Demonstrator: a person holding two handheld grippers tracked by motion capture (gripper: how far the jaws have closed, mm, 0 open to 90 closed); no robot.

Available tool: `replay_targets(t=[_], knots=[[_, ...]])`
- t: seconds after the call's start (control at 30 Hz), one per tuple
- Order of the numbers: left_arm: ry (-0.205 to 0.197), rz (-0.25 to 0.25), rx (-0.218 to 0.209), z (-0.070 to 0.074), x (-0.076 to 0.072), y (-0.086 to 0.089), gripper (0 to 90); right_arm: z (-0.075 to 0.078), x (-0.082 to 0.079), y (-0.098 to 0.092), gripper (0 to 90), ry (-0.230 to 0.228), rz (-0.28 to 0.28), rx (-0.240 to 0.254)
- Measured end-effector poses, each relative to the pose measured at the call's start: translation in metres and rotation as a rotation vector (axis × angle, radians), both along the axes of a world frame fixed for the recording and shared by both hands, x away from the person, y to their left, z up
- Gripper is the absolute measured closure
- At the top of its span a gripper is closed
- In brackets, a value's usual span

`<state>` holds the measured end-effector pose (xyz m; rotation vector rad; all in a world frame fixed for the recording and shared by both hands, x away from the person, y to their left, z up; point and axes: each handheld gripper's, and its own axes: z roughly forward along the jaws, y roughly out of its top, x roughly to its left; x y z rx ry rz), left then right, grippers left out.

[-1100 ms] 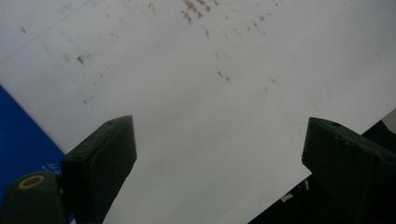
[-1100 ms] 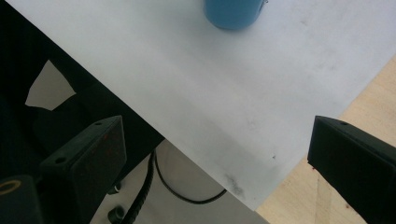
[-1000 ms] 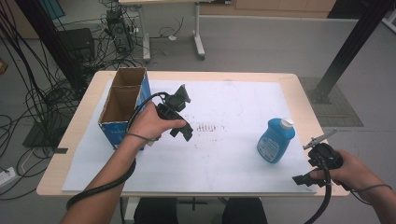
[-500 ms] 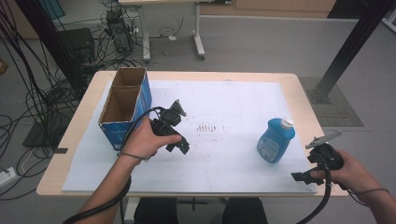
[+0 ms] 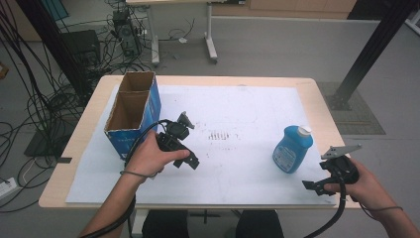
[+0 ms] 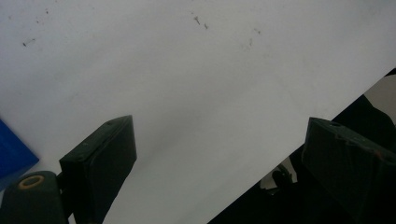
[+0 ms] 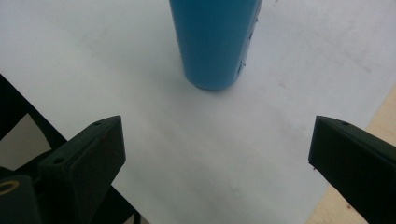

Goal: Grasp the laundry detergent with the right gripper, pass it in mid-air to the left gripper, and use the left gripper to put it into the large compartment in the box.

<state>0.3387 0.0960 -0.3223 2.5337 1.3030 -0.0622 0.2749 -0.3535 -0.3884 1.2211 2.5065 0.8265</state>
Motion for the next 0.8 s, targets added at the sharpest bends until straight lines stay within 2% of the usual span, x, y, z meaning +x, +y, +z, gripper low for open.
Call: replay_targets(t=[0.13, 0.23, 0.53, 0.63, 0.8], knots=[[0.014, -0.001, -0.016, -0.0034, 0.0001, 0.0011, 10.4, -0.0015, -0.0006, 0.0007, 3.4, -0.05, 0.003, 0.043], [0.014, 0.002, -0.013, -0.0044, 0.0004, 0.0016, 10.4, -0.0015, -0.0011, 0.0015, 3.5, -0.087, 0.008, 0.068], [0.022, 0.005, -0.018, -0.0067, 0.001, 0.002, 10.4, -0.0062, -0.0017, 0.0001, 3.3, -0.14, 0.003, 0.116], [0.027, 0.006, -0.02, -0.0078, 0.0014, 0.0018, 10.4, -0.0079, -0.0023, -0.0012, 3.2, -0.167, -0.002, 0.16], [0.03, 0.004, -0.021, -0.0097, 0.0022, 0.0016, 10.4, -0.0097, -0.0024, -0.0013, 3.0, -0.207, -0.003, 0.199]])
